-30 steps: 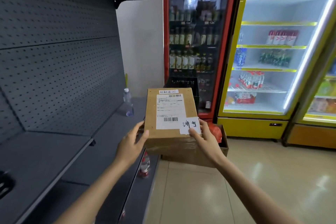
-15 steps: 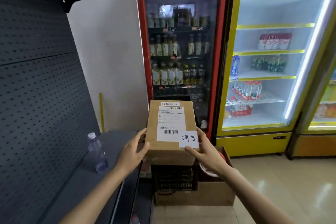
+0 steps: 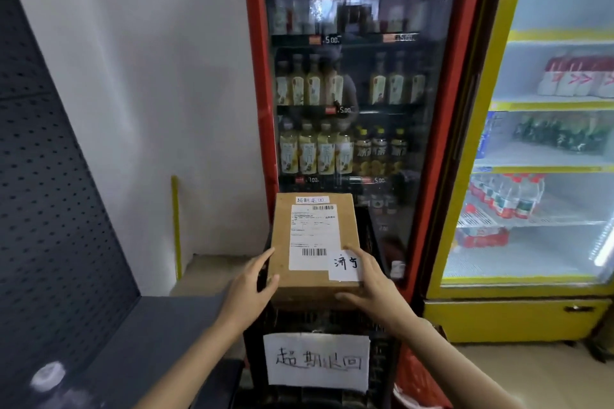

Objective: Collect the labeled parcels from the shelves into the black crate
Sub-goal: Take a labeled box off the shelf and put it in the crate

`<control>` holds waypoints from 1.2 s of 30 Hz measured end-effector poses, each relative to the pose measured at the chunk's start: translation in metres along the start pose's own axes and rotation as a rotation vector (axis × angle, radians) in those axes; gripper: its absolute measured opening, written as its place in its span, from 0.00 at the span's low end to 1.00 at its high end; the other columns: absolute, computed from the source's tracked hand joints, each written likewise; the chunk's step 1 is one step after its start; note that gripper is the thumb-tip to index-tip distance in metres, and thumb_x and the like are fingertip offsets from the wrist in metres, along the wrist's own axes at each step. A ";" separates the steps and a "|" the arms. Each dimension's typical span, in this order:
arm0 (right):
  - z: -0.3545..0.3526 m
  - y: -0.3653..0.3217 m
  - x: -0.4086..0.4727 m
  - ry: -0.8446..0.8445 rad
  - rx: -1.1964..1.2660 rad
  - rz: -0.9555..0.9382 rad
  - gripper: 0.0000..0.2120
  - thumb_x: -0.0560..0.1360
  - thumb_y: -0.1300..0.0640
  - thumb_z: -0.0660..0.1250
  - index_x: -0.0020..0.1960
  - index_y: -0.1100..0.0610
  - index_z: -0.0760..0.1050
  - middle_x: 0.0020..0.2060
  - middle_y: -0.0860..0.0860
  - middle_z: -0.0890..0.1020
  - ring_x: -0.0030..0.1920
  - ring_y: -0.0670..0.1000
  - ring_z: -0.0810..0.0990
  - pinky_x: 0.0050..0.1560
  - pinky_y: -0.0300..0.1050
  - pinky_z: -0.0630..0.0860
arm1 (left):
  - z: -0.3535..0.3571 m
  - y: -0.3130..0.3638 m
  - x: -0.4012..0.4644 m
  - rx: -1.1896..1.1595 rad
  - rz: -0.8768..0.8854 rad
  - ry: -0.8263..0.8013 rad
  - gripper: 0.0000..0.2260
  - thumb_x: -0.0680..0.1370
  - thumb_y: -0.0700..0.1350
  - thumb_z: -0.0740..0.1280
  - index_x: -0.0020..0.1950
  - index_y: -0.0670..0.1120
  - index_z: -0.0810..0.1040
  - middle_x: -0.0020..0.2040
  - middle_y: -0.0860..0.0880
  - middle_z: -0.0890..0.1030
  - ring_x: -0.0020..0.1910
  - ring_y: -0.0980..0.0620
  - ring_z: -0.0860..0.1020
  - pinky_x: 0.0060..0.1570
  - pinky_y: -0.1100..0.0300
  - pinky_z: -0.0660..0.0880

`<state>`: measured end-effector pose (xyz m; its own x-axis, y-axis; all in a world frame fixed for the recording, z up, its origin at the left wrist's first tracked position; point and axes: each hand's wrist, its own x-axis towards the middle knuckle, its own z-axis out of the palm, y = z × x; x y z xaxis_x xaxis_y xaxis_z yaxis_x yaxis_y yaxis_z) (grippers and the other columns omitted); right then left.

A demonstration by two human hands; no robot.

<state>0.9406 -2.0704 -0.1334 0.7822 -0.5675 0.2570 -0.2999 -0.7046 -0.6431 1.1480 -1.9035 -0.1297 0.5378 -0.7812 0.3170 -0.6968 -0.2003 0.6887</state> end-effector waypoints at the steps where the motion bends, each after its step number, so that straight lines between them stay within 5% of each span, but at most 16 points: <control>1: 0.001 0.009 0.018 -0.016 -0.005 -0.005 0.39 0.70 0.47 0.73 0.71 0.40 0.51 0.71 0.43 0.59 0.66 0.47 0.70 0.63 0.47 0.71 | 0.006 -0.006 0.016 0.002 -0.010 -0.004 0.24 0.77 0.51 0.64 0.72 0.58 0.62 0.68 0.54 0.69 0.63 0.54 0.72 0.58 0.55 0.72; 15: 0.075 0.116 0.149 -0.103 -0.072 0.118 0.28 0.76 0.44 0.64 0.72 0.43 0.56 0.75 0.42 0.55 0.61 0.52 0.77 0.52 0.46 0.76 | 0.075 -0.105 0.157 0.046 -0.136 -0.120 0.21 0.78 0.50 0.63 0.70 0.51 0.67 0.66 0.56 0.70 0.64 0.57 0.69 0.62 0.59 0.68; 23: 0.131 0.143 0.180 -0.034 -0.022 0.200 0.29 0.77 0.48 0.64 0.74 0.45 0.57 0.74 0.43 0.57 0.60 0.51 0.77 0.55 0.43 0.76 | 0.094 -0.167 0.205 0.164 -0.003 -0.169 0.20 0.77 0.53 0.63 0.67 0.51 0.71 0.63 0.56 0.72 0.62 0.60 0.66 0.63 0.55 0.65; 28: 0.163 0.157 0.194 0.006 -0.036 0.260 0.28 0.78 0.48 0.63 0.73 0.41 0.55 0.76 0.49 0.58 0.58 0.55 0.79 0.50 0.50 0.80 | 0.106 -0.188 0.230 0.267 0.119 -0.165 0.22 0.74 0.56 0.57 0.65 0.50 0.73 0.65 0.54 0.73 0.63 0.54 0.68 0.64 0.51 0.64; 32: 0.179 0.179 0.183 -0.065 -0.042 0.285 0.27 0.79 0.48 0.61 0.75 0.43 0.56 0.76 0.46 0.55 0.63 0.51 0.74 0.57 0.45 0.76 | 0.113 -0.189 0.245 0.341 0.134 -0.156 0.22 0.74 0.54 0.57 0.64 0.48 0.74 0.64 0.51 0.74 0.62 0.51 0.70 0.62 0.49 0.66; 36: 0.204 0.199 0.174 -0.128 -0.076 0.342 0.27 0.78 0.47 0.61 0.74 0.43 0.56 0.76 0.47 0.55 0.57 0.55 0.79 0.51 0.50 0.80 | 0.116 -0.193 0.241 0.347 0.133 -0.121 0.20 0.74 0.51 0.57 0.63 0.47 0.75 0.63 0.50 0.74 0.61 0.50 0.70 0.62 0.51 0.64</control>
<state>1.1283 -2.2230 -0.3636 0.6901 -0.7213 -0.0585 -0.5915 -0.5156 -0.6199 1.3572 -2.1219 -0.2622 0.3871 -0.8735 0.2953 -0.8867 -0.2649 0.3789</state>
